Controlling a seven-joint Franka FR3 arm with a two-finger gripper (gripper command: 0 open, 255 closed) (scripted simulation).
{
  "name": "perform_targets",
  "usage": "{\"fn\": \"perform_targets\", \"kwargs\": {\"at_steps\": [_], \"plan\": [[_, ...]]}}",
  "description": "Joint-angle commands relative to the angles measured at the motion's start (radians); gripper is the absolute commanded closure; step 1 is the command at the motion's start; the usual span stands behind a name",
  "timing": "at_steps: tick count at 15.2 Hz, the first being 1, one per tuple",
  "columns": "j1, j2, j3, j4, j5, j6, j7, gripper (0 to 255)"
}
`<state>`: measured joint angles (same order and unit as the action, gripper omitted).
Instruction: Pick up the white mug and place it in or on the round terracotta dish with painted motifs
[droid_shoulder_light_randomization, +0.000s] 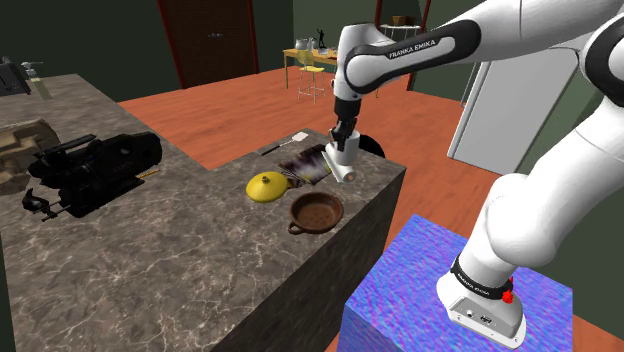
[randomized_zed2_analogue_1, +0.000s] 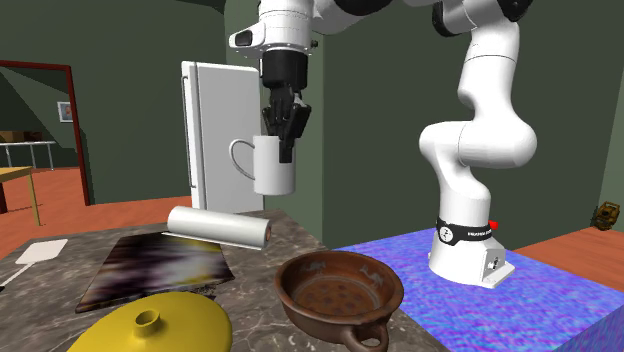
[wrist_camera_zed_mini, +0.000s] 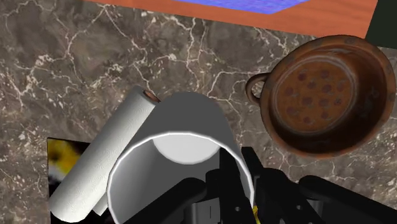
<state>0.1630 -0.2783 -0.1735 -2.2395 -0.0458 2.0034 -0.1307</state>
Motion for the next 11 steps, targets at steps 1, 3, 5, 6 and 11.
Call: {"fn": "perform_targets", "kwargs": {"at_steps": [1, 3, 5, 6, 11], "plan": [[0.02, -0.001, 0.033, 0.002, 0.007, -0.004, 0.051, 255], [0.041, 0.002, 0.065, 0.009, 0.015, -0.009, 0.1, 255], [0.062, 0.009, 0.097, 0.02, 0.023, -0.013, 0.148, 255], [0.072, 0.015, 0.113, 0.027, 0.027, -0.015, 0.172, 255], [0.122, 0.056, 0.19, 0.08, 0.043, -0.028, 0.291, 255]]}}
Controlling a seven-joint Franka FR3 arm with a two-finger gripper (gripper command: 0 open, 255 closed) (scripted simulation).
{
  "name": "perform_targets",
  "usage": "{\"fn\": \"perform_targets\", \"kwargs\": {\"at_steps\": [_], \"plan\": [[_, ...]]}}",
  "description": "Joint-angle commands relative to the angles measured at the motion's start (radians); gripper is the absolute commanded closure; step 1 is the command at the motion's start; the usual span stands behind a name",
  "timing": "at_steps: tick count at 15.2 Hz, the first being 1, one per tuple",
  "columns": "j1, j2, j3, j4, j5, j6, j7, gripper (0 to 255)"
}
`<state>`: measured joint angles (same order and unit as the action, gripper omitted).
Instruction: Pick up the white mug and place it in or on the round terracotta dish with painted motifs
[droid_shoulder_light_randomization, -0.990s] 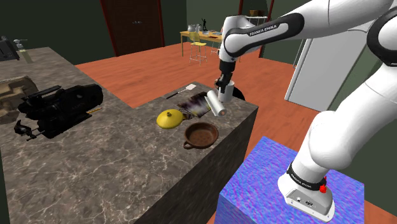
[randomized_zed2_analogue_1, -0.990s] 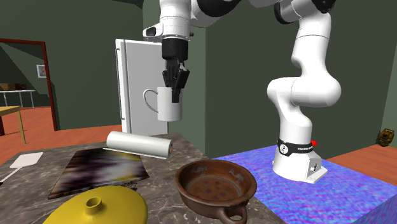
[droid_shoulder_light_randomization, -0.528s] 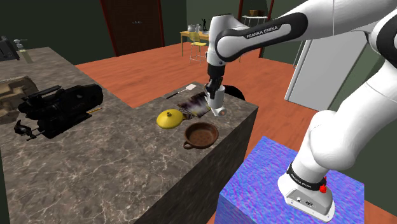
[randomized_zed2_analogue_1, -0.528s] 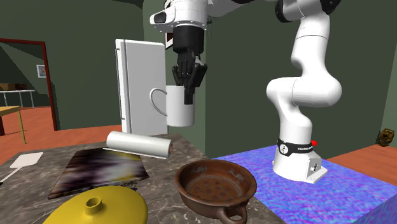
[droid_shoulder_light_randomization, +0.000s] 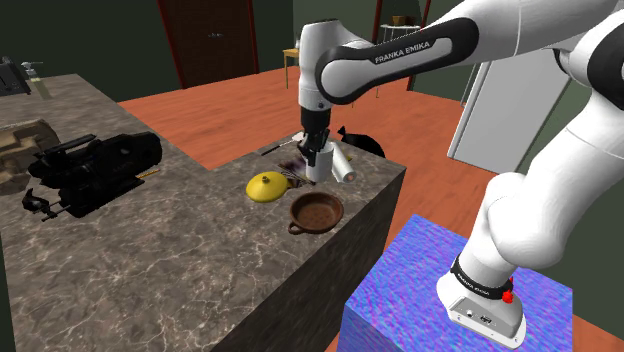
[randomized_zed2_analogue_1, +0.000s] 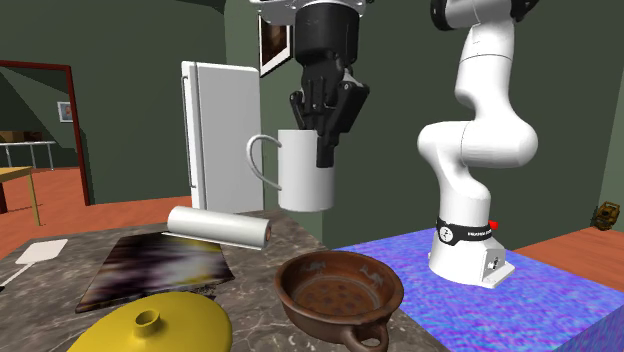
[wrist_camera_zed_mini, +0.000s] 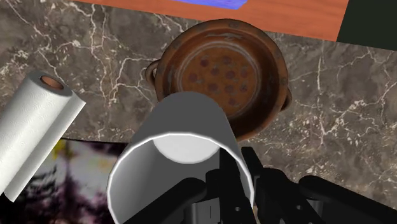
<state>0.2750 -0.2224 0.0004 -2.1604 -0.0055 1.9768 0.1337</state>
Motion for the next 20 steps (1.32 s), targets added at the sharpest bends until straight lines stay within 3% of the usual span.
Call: {"fn": "perform_targets", "kwargs": {"at_steps": [1, 20], "plan": [[0.02, 0.011, 0.031, 0.015, 0.005, -0.004, 0.05, 255], [0.031, 0.097, 0.048, -0.127, 0.003, 0.224, 0.08, 255]]}}
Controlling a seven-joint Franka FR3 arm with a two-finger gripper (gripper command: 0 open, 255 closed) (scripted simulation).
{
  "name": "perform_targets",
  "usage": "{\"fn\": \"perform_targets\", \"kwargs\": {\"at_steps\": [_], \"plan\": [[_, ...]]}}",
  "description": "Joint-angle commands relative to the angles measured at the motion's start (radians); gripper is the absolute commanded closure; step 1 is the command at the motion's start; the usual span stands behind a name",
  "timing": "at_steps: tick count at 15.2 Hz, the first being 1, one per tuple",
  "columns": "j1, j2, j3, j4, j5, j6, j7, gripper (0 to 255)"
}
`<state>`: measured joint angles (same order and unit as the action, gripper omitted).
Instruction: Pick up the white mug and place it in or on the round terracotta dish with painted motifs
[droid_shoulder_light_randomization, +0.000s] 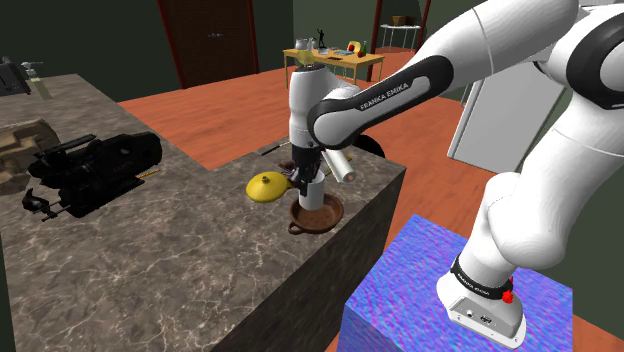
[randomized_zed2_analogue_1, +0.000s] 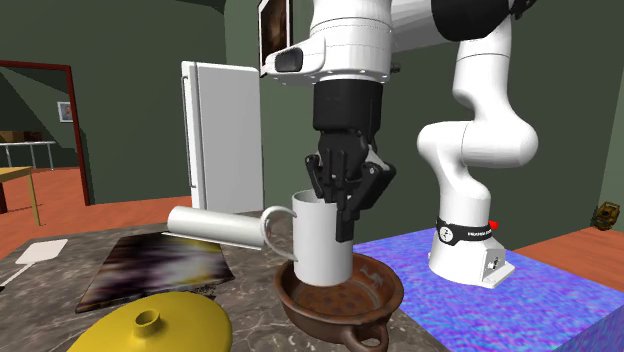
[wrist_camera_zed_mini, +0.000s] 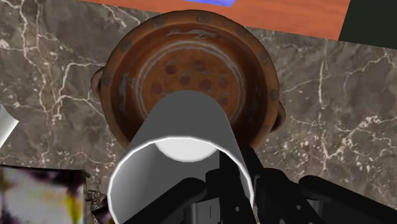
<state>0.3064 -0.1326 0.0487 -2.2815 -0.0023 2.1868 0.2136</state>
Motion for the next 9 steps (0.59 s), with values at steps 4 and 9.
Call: {"fn": "perform_targets", "kwargs": {"at_steps": [4, 9], "plan": [[0.0, 0.014, 0.0, -0.014, -0.001, 0.029, 0.0, 255], [0.0, 0.014, 0.0, -0.014, -0.001, 0.029, 0.0, 0]]}}
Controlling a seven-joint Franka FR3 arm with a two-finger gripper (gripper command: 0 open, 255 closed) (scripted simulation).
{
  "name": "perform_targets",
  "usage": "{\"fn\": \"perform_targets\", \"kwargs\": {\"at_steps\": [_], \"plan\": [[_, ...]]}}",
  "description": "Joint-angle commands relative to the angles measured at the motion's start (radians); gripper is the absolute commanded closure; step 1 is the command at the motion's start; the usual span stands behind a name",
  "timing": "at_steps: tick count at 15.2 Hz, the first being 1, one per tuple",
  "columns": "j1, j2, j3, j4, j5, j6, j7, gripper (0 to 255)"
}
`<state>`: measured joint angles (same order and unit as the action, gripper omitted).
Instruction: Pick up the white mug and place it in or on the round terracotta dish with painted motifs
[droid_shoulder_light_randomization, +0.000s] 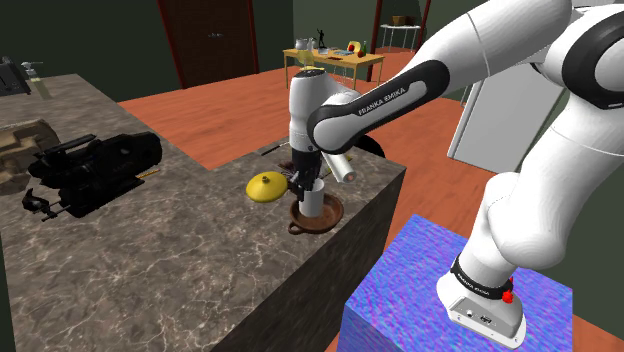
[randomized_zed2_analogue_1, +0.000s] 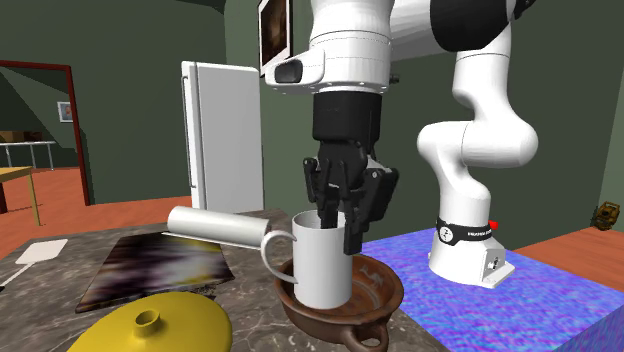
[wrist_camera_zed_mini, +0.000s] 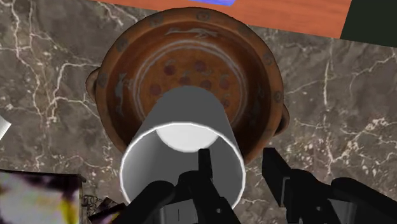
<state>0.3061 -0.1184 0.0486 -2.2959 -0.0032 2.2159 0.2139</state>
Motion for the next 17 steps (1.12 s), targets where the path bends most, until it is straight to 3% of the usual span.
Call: {"fn": "perform_targets", "kwargs": {"at_steps": [1, 5, 9, 17], "plan": [[0.0, 0.0, 0.0, 0.0, 0.0, 0.0, 0.0, 0], [0.0, 0.0, 0.0, 0.0, 0.0, 0.0, 0.0, 0], [0.0, -0.057, -0.001, 0.073, 0.003, -0.129, -0.002, 0], [0.0, -0.057, -0.001, 0.073, 0.003, -0.129, -0.002, 0]]}}
